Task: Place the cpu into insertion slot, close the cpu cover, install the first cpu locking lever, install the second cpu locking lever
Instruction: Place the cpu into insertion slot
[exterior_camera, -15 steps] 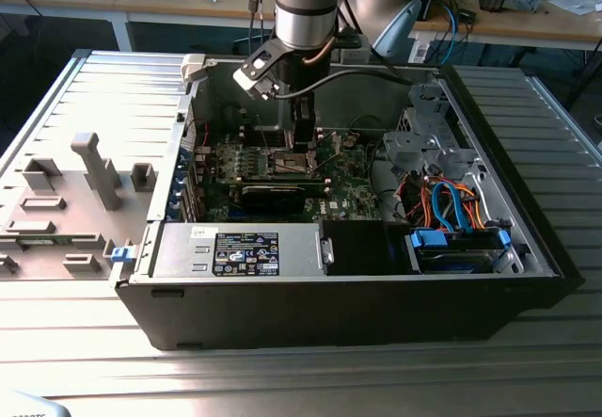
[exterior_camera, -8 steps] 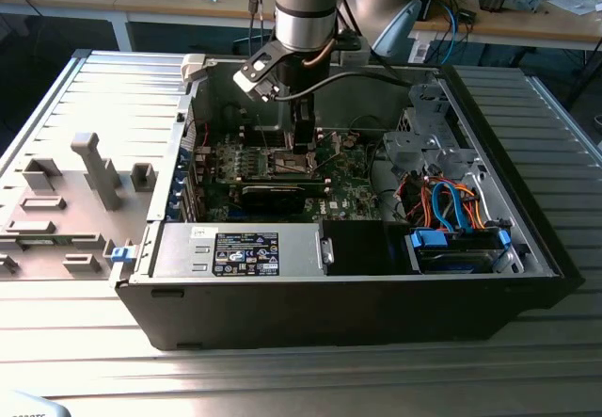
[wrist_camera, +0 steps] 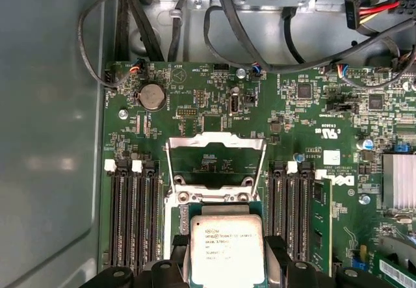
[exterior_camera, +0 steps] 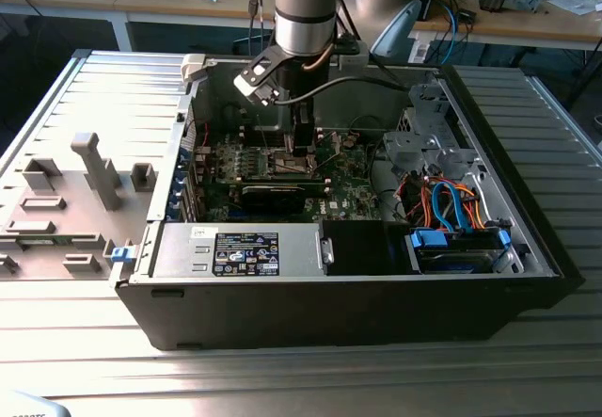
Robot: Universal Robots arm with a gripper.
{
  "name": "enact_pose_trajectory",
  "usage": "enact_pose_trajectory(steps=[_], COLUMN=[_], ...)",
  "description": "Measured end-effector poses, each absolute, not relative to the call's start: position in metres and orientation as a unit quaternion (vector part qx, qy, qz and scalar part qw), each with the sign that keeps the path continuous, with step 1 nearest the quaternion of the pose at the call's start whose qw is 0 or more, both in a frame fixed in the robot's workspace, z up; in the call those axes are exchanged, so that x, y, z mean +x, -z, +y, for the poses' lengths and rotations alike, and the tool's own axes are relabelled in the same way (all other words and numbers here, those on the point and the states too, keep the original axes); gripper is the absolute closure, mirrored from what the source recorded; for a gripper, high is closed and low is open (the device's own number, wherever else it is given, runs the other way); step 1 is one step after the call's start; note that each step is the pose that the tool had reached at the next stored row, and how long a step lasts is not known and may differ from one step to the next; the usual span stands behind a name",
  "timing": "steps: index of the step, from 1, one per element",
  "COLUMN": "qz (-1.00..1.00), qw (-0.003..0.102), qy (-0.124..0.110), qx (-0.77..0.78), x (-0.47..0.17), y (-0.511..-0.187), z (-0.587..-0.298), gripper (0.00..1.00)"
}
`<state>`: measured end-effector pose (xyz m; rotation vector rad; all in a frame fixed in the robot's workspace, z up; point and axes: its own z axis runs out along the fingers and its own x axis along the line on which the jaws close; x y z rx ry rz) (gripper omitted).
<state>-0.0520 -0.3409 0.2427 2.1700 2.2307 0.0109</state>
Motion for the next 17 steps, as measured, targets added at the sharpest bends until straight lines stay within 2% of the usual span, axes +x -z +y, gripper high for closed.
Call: enact_pose_trajectory(steps=[17], qz=[0.717], qw=[0.015], qy=[-0.003], qx=[0.697], x=[-0.065], y=[-0.221], z=[-0.336], gripper=[0.45])
